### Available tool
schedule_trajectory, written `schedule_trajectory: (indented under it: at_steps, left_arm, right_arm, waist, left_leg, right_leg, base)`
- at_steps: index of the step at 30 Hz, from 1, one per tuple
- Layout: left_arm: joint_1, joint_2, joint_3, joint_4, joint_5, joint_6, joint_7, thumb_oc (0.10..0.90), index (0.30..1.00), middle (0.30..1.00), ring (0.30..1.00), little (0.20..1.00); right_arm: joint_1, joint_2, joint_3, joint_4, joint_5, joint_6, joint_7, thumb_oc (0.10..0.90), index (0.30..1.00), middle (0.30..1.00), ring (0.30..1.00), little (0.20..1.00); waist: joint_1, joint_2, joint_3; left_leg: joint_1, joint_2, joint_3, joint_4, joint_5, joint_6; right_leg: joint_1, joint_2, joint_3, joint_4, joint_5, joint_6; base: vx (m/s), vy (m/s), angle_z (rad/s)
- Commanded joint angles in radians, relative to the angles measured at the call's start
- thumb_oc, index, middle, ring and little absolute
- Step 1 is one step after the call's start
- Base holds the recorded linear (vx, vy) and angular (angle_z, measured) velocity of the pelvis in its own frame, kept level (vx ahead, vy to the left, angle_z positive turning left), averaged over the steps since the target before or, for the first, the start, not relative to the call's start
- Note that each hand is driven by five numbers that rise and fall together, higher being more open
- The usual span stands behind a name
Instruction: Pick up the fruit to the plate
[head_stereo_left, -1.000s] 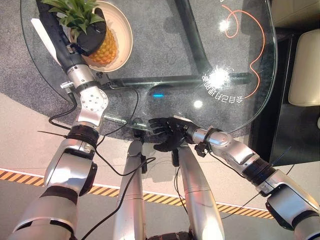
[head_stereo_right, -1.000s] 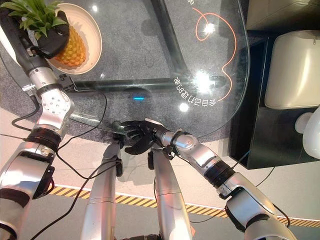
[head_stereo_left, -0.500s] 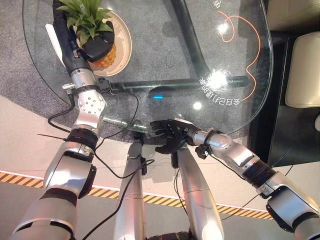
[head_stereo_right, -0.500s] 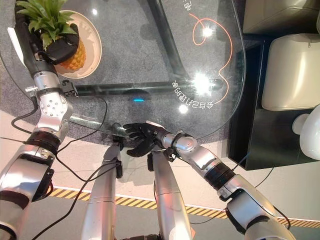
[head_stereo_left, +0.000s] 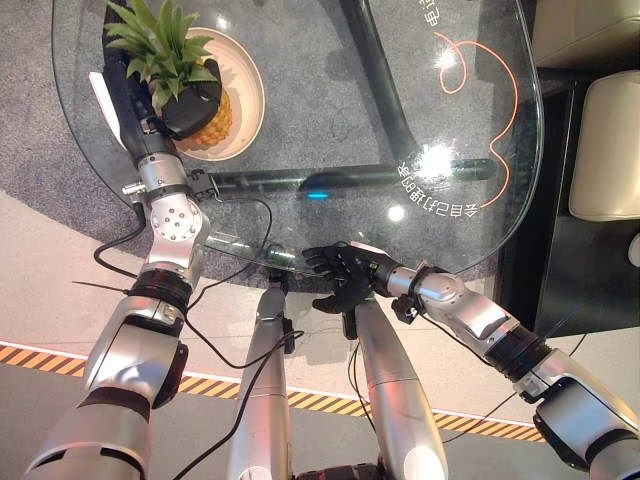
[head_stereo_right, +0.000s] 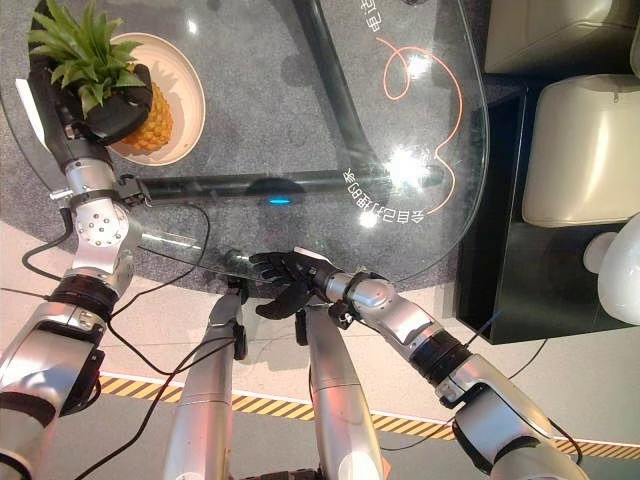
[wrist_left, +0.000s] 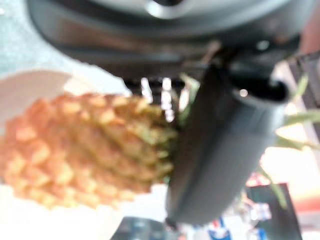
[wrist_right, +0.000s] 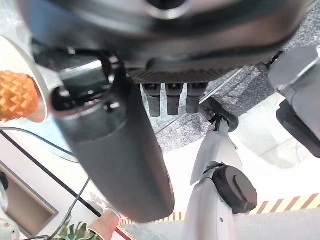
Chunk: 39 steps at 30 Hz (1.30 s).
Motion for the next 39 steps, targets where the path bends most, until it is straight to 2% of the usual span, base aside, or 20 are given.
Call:
schedule_trajectory:
  at_steps: [1,6,16,34,39]
  left_arm:
    - [0.014,0.039,0.063,-0.095,0.045,-0.105,0.023,0.800,0.900,0.900,0.900,0.900]
    - [0.072,0.027,0.096,-0.154,-0.014,-0.115,-0.043,0.800,0.900,0.900,0.900,0.900]
    - [0.181,0.029,0.120,-0.253,0.019,-0.021,-0.133,0.800,0.900,0.900,0.900,0.900]
    - [0.250,0.030,0.117,-0.258,-0.054,0.053,-0.237,0.800,0.900,0.900,0.900,0.900]
    - [0.273,0.030,0.116,-0.247,-0.112,0.074,-0.269,0.800,0.900,0.900,0.900,0.900]
  right_arm:
    - [0.088,0.012,-0.032,-0.142,0.003,-0.044,0.008,0.800,0.900,0.900,0.900,0.900]
    - [0.109,0.017,-0.043,-0.158,-0.012,-0.043,0.001,0.800,0.900,0.900,0.900,0.900]
    - [0.163,0.012,-0.082,-0.197,-0.037,-0.026,-0.004,0.800,0.900,0.900,0.900,0.900]
    - [0.196,-0.006,-0.097,-0.202,-0.039,-0.047,0.008,0.800,0.900,0.900,0.900,0.900]
    - [0.202,-0.016,-0.103,-0.197,-0.040,-0.051,0.016,0.800,0.900,0.900,0.900,0.900]
  waist:
    - [0.004,0.016,-0.024]
    - [0.013,0.026,-0.024]
    - [0.029,0.041,-0.024]
    - [0.027,0.057,-0.024]
    - [0.027,0.065,-0.024]
  left_leg:
    - [0.011,-0.049,-0.039,0.064,-0.032,-0.009]
    - [0.029,-0.051,-0.046,0.062,-0.035,-0.008]
    - [0.049,-0.050,-0.052,0.056,-0.032,-0.006]
    - [0.058,-0.044,-0.040,0.056,-0.032,-0.003]
    - [0.071,-0.046,-0.038,0.058,-0.033,-0.004]
  right_leg:
    - [0.079,0.001,-0.056,-0.151,0.050,0.032]
    - [0.100,0.001,-0.063,-0.145,0.037,0.028]
    - [0.128,0.002,-0.072,-0.140,0.024,0.025]
    - [0.134,0.000,-0.068,-0.125,0.010,0.023]
    - [0.148,-0.004,-0.066,-0.122,0.007,0.023]
  base:
    - [0.00,-0.032,0.02]
    - [0.00,-0.046,0.02]
    - [0.01,-0.041,0.05]
    - [0.00,0.000,0.00]
    - [0.00,0.006,0.00]
